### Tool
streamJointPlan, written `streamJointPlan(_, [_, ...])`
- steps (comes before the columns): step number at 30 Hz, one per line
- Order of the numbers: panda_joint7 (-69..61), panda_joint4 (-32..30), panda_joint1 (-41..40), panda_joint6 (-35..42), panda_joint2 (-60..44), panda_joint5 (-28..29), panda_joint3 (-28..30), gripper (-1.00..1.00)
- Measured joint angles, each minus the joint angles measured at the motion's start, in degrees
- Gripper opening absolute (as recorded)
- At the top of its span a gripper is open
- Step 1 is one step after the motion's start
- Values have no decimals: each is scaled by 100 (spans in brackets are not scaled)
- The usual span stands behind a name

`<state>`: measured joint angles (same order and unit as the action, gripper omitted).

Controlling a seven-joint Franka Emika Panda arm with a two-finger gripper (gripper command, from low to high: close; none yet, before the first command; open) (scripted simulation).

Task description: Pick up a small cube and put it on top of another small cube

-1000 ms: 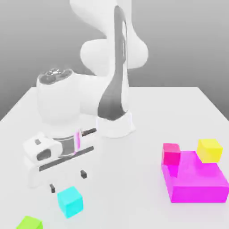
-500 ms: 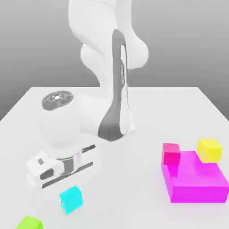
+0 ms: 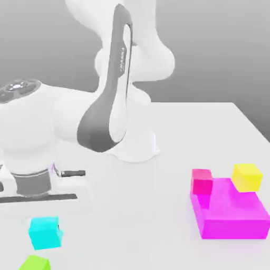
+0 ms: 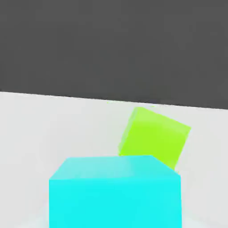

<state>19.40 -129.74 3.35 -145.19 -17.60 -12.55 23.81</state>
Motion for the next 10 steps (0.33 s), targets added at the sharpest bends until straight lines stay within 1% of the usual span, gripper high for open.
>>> streamJointPlan(2, [480, 261, 23, 186, -101, -68, 110, -100])
streamJointPlan(3, [560, 342, 2, 161, -226, -160, 101, -100])
streamJointPlan(6, [422, 455, -187, -241, -780, -545, -134, -100])
streamJointPlan(7, [367, 473, -246, -356, -920, -638, -209, 100])
streamJointPlan(10, [367, 473, -246, -356, -920, -639, -209, 100])
